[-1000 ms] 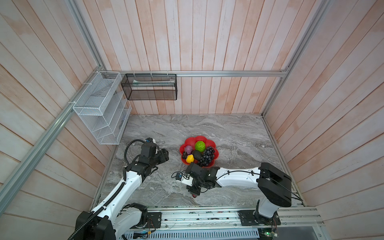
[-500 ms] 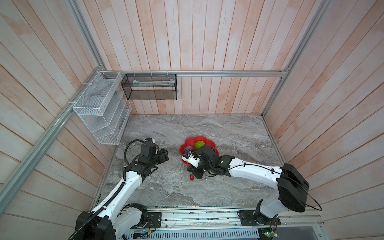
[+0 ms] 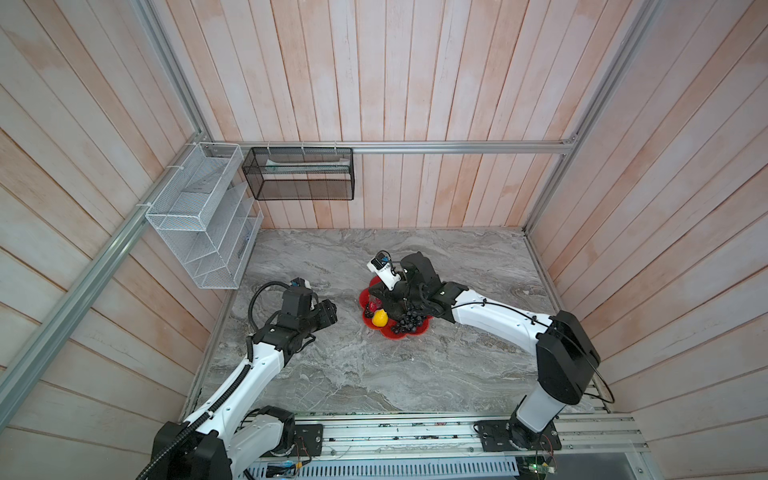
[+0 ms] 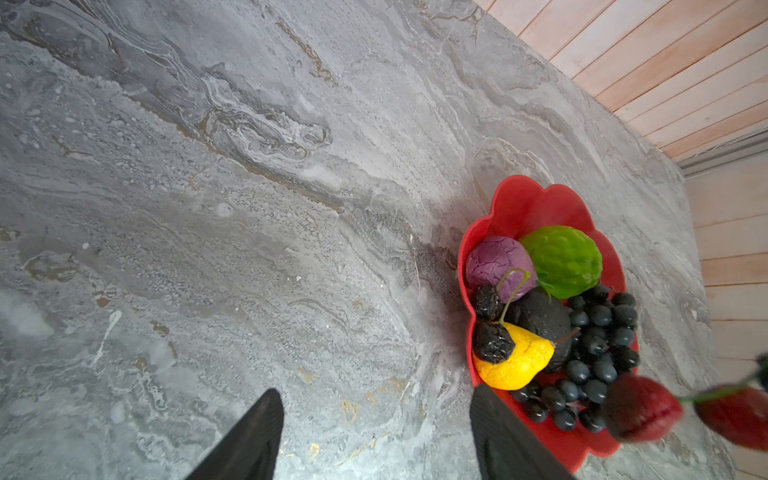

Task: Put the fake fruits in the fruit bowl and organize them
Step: 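Carry the red cherries into the red bowl and open the right gripper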

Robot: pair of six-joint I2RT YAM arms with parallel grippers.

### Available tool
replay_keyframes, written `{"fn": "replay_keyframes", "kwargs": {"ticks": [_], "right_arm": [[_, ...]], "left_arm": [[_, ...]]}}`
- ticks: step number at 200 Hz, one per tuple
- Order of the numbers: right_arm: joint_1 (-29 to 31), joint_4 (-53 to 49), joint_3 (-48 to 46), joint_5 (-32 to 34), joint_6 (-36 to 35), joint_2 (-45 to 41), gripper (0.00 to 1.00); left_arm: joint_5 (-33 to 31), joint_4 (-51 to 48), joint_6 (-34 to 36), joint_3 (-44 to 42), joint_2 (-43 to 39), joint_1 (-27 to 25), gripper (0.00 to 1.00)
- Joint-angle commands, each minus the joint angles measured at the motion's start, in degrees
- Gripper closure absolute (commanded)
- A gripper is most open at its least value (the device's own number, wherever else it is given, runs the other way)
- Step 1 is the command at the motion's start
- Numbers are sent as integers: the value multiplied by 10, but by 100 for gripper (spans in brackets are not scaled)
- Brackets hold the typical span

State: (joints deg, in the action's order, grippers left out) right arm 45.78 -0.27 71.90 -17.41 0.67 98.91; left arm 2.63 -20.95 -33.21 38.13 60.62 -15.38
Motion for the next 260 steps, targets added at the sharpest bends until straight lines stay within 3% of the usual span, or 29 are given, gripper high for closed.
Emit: {"fn": "replay_keyframes", "kwargs": {"ticks": [1,146,188,208,260], "right_arm": [[-9,4,25,-1,-7,31,100],[-42,45,29,-15,-2,115,100],[-45,41,32,-13,-10,112,82],[-45,40,34,-9,-15,103,81],[-44,7,43,6,-29,61,63]], "left_arm": [[0,4,-9,-6,-15,3,27],[5,5,-14,-9,-19,3,26],[13,3,-15,-9,-16,3,26],[16,1,-17,-8,-19,3,26],[43,-27,-14,-1,-5,3,26]]}}
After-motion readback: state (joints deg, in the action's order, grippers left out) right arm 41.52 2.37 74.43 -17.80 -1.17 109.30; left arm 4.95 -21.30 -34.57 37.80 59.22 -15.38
